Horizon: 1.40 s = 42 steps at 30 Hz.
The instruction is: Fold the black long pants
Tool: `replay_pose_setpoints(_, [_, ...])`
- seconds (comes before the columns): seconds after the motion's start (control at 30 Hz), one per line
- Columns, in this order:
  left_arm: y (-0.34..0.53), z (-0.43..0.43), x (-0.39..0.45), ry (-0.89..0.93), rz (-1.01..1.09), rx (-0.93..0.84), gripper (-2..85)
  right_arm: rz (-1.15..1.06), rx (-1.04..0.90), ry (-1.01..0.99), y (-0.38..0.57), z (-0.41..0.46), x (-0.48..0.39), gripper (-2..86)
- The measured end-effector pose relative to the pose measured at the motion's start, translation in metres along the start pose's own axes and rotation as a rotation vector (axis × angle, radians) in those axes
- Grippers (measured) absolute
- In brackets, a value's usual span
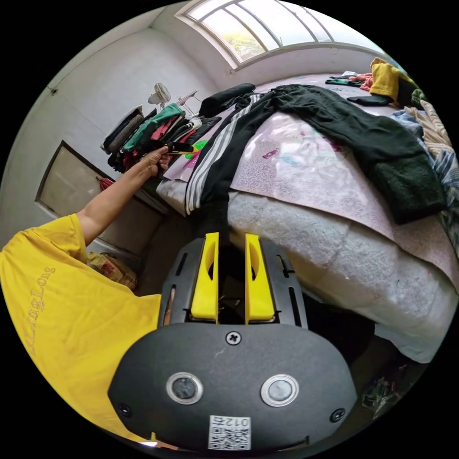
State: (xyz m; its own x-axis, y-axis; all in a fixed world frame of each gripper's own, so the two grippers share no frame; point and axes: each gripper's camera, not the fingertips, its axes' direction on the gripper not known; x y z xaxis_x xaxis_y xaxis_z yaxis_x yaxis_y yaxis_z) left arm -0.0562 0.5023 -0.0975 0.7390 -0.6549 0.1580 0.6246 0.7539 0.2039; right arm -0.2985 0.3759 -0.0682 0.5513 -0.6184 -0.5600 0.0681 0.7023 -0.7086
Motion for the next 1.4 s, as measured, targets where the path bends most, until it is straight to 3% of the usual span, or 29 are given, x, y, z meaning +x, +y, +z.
replay_pose_setpoints(0.1, [0.014, -0.022, 0.045, -0.003, 0.154, 0.142, 0.5, 0.003, 0.050, -0.014, 0.007, -0.007, -0.008, 9.6])
replay_pose_setpoints(0.27, [0.020, 0.000, 0.132, -0.204, 0.441, 0.080, 0.5, -0.019, 0.033, 0.025, 0.006, -0.008, -0.024, 10.3])
replay_pose_setpoints(0.47, [0.027, 0.051, 0.132, -0.143, 0.348, -0.082, 0.5, -0.064, 0.105, 0.110, 0.016, -0.028, -0.052, 7.9])
replay_pose_setpoints(0.8, [0.041, 0.057, 0.107, -0.075, 0.302, -0.008, 0.5, -0.147, -0.033, 0.105, 0.018, -0.042, -0.043, 1.9])
replay_pose_setpoints(0.93, [0.030, 0.065, 0.110, -0.113, 0.336, -0.023, 0.5, -0.122, -0.098, -0.002, 0.028, -0.064, -0.025, 1.5])
replay_pose_setpoints(1.0, [0.023, 0.063, 0.111, -0.154, 0.294, -0.021, 0.6, -0.124, -0.092, 0.052, 0.028, -0.082, -0.017, 1.8])
replay_pose_setpoints(1.07, [0.019, 0.046, 0.125, -0.181, 0.285, 0.100, 0.7, -0.140, 0.039, 0.255, 0.024, -0.134, -0.004, 3.6])
replay_pose_setpoints(1.2, [0.007, 0.031, 0.174, 0.051, 0.416, 0.192, 1.1, -0.134, 0.120, 0.488, 0.005, -0.190, 0.034, 9.5])
replay_pose_setpoints(1.27, [-0.010, 0.051, 0.213, 0.365, 0.496, 0.067, 2.0, -0.116, 0.086, 0.559, -0.010, -0.201, 0.064, 11.6])
replay_pose_setpoints(1.4, [-0.037, 0.101, 0.254, 0.532, 0.423, -0.112, 5.7, 0.016, 0.213, 0.607, -0.016, -0.239, 0.105, 12.0])
